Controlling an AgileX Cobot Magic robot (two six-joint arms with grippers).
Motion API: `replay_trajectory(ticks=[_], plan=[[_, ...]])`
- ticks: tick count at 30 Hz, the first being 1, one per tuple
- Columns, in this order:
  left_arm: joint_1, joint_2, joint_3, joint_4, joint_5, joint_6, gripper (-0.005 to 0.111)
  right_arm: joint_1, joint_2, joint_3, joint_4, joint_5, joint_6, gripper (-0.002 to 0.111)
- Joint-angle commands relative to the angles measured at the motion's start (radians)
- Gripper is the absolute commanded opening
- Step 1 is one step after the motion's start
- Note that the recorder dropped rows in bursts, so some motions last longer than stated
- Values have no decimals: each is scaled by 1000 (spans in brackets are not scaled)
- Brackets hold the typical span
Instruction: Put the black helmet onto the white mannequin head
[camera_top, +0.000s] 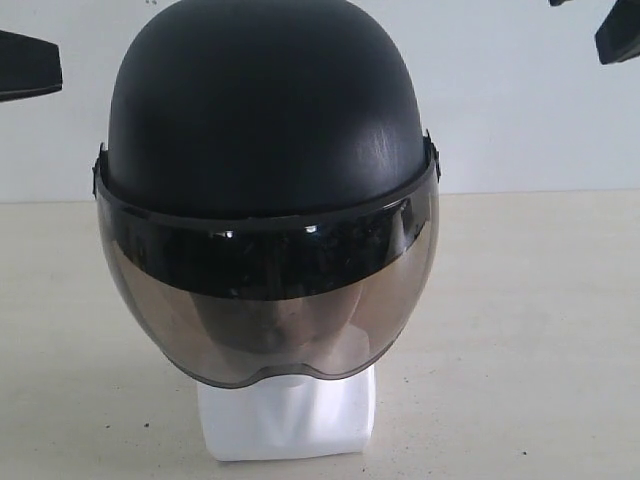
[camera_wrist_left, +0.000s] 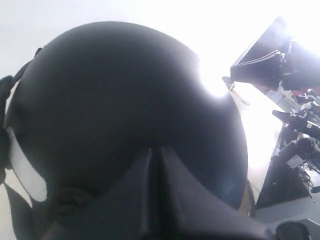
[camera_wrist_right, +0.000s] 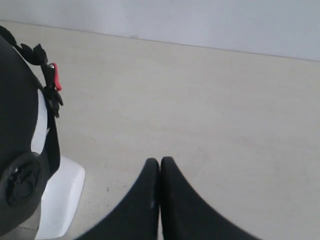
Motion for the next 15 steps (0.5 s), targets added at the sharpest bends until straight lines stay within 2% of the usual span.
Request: replay_trajectory(ticks=[1, 12, 15], plan=[[-2, -36, 3, -16, -5, -45, 4, 0, -7, 3, -8, 14, 6, 0], [-2, -38, 3, -16, -5, -45, 4, 0, -7, 3, -8, -1, 12, 0], [-4, -57, 3, 5, -5, 45, 4, 0, -7, 3, -8, -1, 12, 0]])
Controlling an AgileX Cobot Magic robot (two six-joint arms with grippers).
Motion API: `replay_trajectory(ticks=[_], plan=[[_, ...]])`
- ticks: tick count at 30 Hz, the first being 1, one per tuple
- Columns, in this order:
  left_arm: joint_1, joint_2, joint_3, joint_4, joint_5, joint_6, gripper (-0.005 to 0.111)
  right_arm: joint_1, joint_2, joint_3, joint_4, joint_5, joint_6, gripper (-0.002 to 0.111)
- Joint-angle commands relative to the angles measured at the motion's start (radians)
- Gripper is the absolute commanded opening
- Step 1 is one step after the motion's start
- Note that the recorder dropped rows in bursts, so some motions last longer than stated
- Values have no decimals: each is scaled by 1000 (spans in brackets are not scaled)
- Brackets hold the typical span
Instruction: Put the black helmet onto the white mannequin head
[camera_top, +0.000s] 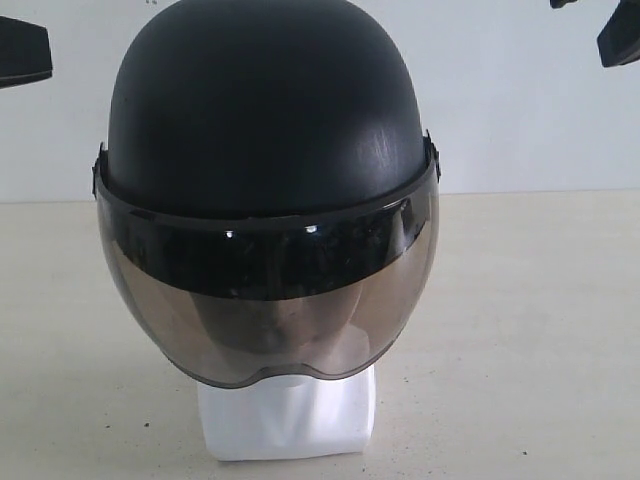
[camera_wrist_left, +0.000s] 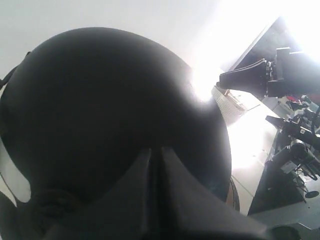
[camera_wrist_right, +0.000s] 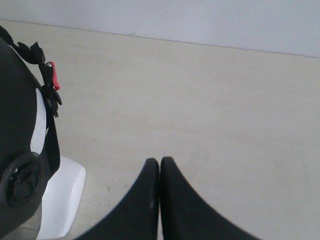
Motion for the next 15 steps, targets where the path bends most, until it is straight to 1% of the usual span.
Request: replay_trajectory(ticks=[1, 2, 3, 4, 5, 6, 7, 8, 10, 11, 12, 15], plan=[[2, -53, 9, 11, -2, 144, 4, 0, -7, 3, -8, -8, 1, 0], [2, -102, 9, 11, 87, 227, 4, 0, -7, 3, -2, -12, 1, 0], [-14, -170, 9, 11, 254, 303, 4, 0, -7, 3, 1, -16, 1, 0], [-51, -245, 16, 11, 498, 325, 4, 0, -7, 3, 1, -16, 1, 0], [-65, -271, 18, 11, 577, 315, 4, 0, -7, 3, 1, -20, 1, 0], [-92, -333, 18, 11, 731, 295, 4, 0, -7, 3, 1, -20, 1, 0], [-100, -361, 18, 11, 780, 295, 4, 0, -7, 3, 1, -20, 1, 0], [-128, -413, 18, 11, 896, 295, 4, 0, -7, 3, 1, -20, 1, 0], [-172, -488, 18, 11, 1086, 295, 4, 0, -7, 3, 3, -22, 1, 0], [-194, -513, 18, -35, 1164, 290, 4, 0, -7, 3, 3, -22, 1, 0], [-206, -542, 18, -119, 1241, 286, 4, 0, -7, 3, 3, -22, 1, 0], [-206, -613, 18, -283, 1309, 259, 4, 0, -7, 3, 3, -22, 1, 0]])
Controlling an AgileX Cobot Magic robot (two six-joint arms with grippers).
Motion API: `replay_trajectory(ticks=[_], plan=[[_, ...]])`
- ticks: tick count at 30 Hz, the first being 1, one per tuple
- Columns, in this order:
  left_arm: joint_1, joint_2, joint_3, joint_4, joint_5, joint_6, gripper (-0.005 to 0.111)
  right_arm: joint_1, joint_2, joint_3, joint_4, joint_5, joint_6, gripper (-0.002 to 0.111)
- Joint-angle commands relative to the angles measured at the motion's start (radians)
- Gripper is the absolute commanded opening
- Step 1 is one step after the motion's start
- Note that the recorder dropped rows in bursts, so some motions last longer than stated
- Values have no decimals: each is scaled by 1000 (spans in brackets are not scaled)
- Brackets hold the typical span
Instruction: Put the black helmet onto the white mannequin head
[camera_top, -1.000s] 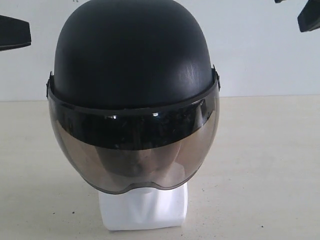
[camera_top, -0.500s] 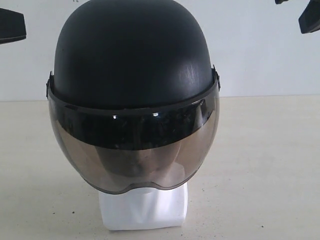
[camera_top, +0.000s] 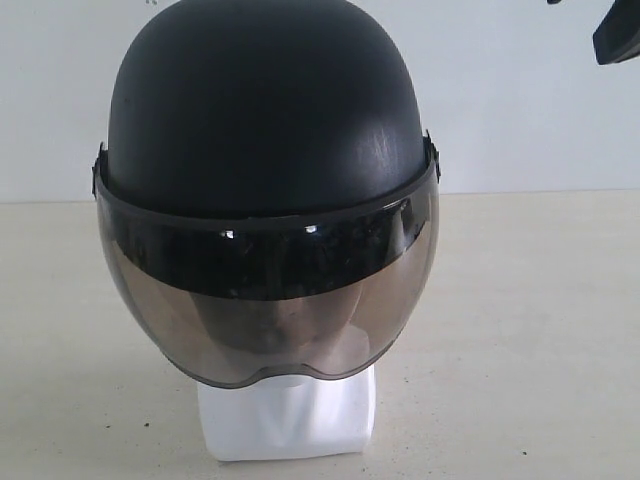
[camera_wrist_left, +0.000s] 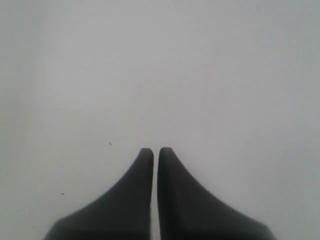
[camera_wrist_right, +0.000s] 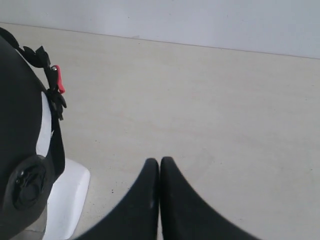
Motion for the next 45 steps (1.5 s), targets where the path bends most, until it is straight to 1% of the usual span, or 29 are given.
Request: replay_trajectory(ticks=[1, 4, 5, 8, 10, 11, 13, 16, 17, 18, 19, 21, 22, 23, 24, 28, 29, 32, 34, 37, 40, 42, 45], plan=[[-9, -89, 6, -230, 139, -91, 4, 0, -7, 3, -5, -10, -2, 0], [-9, -134, 6, -427, 164, -282, 4, 0, -7, 3, -5, -10, -2, 0], [-9, -138, 6, -453, 169, -298, 4, 0, -7, 3, -5, -10, -2, 0], [-9, -141, 6, -657, 228, -292, 4, 0, -7, 3, -5, -12, -2, 0], [-9, -141, 6, -788, 265, -205, 4, 0, -7, 3, -5, -12, -2, 0], [-9, -141, 6, -852, 283, -91, 4, 0, -7, 3, -5, -12, -2, 0], [-9, -141, 6, -967, 309, 227, 4, 0, -7, 3, -5, -12, -2, 0], [-9, -141, 16, -1180, 313, 814, 4, 0, -7, 3, -5, -12, -2, 0], [-9, -141, 28, -1291, 313, 1057, 4, 0, -7, 3, -5, -12, -2, 0], [-9, -141, 41, -1384, 313, 1250, 4, 0, -7, 3, -5, -12, -2, 0], [-9, -141, 68, -1520, 313, 1518, 4, 0, -7, 3, -5, -12, -2, 0], [-9, -141, 124, -1685, 313, 1843, 4, 0, -7, 3, -5, -10, -2, 0], [-9, -143, 161, -1734, 303, 1955, 4, 0, -7, 3, -5, -10, -2, 0], [-9, -142, 204, -1765, 290, 2010, 4, 0, -7, 3, -5, -10, -2, 0], [-9, -142, 242, -1774, 264, 2017, 4, 0, -7, 3, -5, -12, -2, 0], [-9, -156, 469, -1777, 55, 2018, 4, 0, -7, 3, -5, -12, -2, 0], [-9, -171, 512, -1777, 30, 2018, 4, 0, -7, 3, -5, -12, -2, 0], [-9, -252, 651, -1780, 4, 2018, 4, 0, -7, 3, -5, -12, -2, 0], [-9, -328, 739, -1818, -14, 2018, 4, 0, -7, 3, -5, -12, -2, 0], [-9, -428, 845, -1842, -47, 2018, 4, 0, -7, 3, -5, -12, -2, 0], [-9, -488, 916, -1847, -88, 1998, 4, 0, -7, 3, -5, -12, -2, 0], [-9, -516, 923, -1847, -89, 1992, 4, 0, -7, 3, -5, -12, -2, 0], [-2, -521, 923, -1839, -15, 1992, 4, 0, -7, 3, -5, -12, -2, 0]])
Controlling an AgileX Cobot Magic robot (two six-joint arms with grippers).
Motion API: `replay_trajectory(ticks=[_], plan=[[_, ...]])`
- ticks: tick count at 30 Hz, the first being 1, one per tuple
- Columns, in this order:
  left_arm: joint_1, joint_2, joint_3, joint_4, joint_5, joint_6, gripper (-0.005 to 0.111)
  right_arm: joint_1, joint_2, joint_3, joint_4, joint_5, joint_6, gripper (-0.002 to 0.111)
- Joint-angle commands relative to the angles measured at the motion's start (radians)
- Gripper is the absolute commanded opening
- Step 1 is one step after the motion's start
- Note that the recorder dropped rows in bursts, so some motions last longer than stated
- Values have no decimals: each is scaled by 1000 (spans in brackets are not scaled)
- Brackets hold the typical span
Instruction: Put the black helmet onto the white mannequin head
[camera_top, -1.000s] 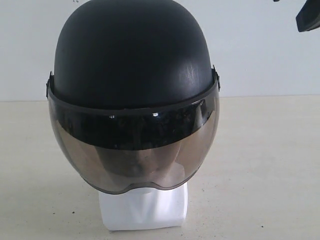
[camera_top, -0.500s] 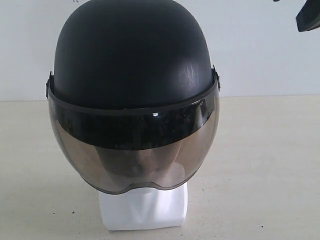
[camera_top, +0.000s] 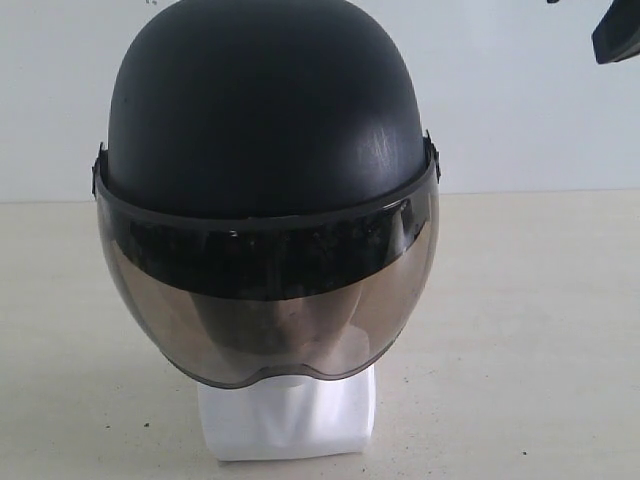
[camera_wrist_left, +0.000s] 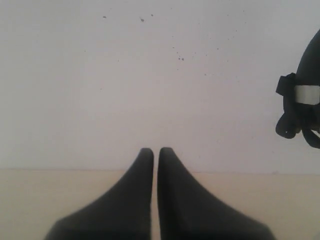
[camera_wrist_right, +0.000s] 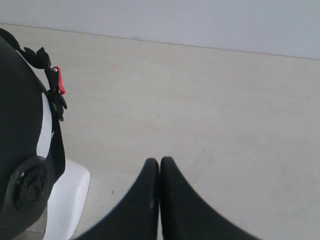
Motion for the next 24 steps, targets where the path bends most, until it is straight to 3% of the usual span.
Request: replay_trajectory(ticks=[1, 5, 11, 24], plan=[[6, -19, 6, -4, 68, -12, 4, 0, -7, 3, -5, -11, -2, 0], [39, -19, 6, 7, 199, -23, 4, 0, -7, 3, -5, -11, -2, 0], [64, -19, 6, 155, 364, -239, 4, 0, -7, 3, -5, -11, -2, 0], [56, -19, 6, 63, 365, -180, 4, 0, -7, 3, -5, -13, -2, 0]])
